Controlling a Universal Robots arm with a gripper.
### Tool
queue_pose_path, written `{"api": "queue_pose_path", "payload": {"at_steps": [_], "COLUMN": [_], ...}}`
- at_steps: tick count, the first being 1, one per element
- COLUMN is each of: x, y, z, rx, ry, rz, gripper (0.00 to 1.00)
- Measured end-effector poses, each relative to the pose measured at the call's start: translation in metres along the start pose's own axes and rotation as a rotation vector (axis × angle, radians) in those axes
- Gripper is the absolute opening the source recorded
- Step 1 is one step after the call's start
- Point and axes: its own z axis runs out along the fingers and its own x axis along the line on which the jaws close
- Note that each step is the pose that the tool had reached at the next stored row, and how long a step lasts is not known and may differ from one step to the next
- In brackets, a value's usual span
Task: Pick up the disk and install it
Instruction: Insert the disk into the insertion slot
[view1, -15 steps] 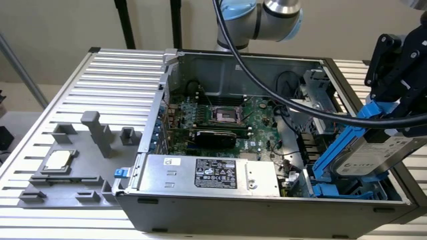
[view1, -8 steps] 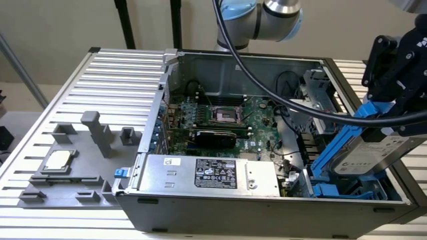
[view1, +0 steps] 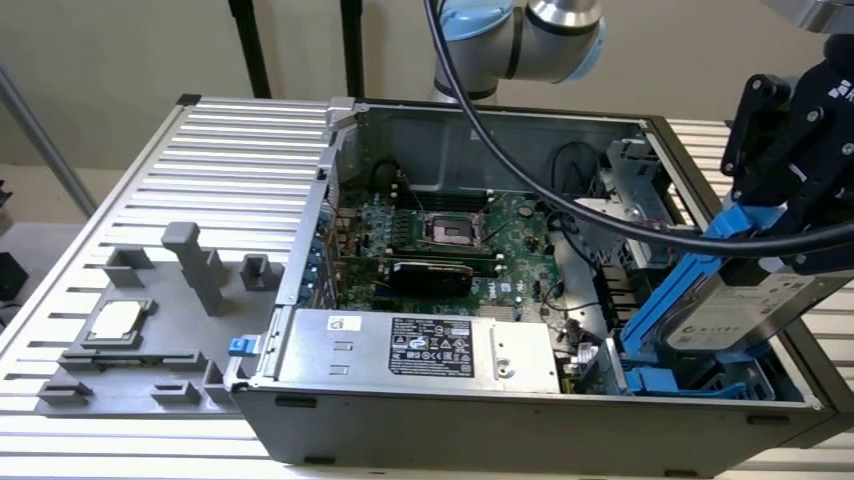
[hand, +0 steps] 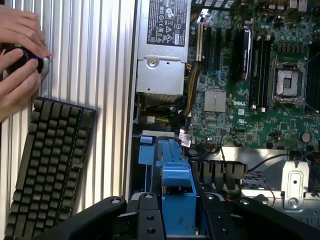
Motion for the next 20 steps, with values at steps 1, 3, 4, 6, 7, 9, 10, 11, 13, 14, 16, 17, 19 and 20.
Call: {"api": "queue_pose_path", "payload": {"at_steps": [1,3,4,6,7,9,10,11,13,14,16,17,19,20], "x": [0.0000,0.0000,0.0001,0.0001,0.0001,0.0002,0.0002,0.0002,0.0003,0.0003,0.0003,0.0004,0.0004,0.0004], "y": [0.0000,-0.0001,-0.0001,-0.0001,-0.0002,-0.0002,-0.0002,-0.0003,-0.0003,-0.0003,-0.0004,-0.0004,-0.0005,-0.0005], "z": [0.0004,0.0014,0.0019,0.0028,0.0033,0.0043,0.0048,0.0053,0.0064,0.0068,0.0078,0.0083,0.0095,0.0100], "rx": [0.0000,0.0000,0.0000,0.0000,0.0000,0.0000,0.0000,0.0000,0.0000,0.0000,0.0000,0.0000,0.0000,0.0000], "ry": [0.0001,0.0001,0.0001,0.0001,0.0002,0.0000,0.0001,0.0000,0.0000,0.0001,0.0001,0.0001,0.0000,0.0002], "rz": [0.000,0.000,0.000,0.000,0.000,0.000,0.000,0.000,0.000,0.000,0.000,0.000,0.000,0.000], "gripper": [0.32,0.32,0.32,0.32,0.32,0.32,0.32,0.32,0.32,0.32,0.32,0.32,0.32,0.32]}}
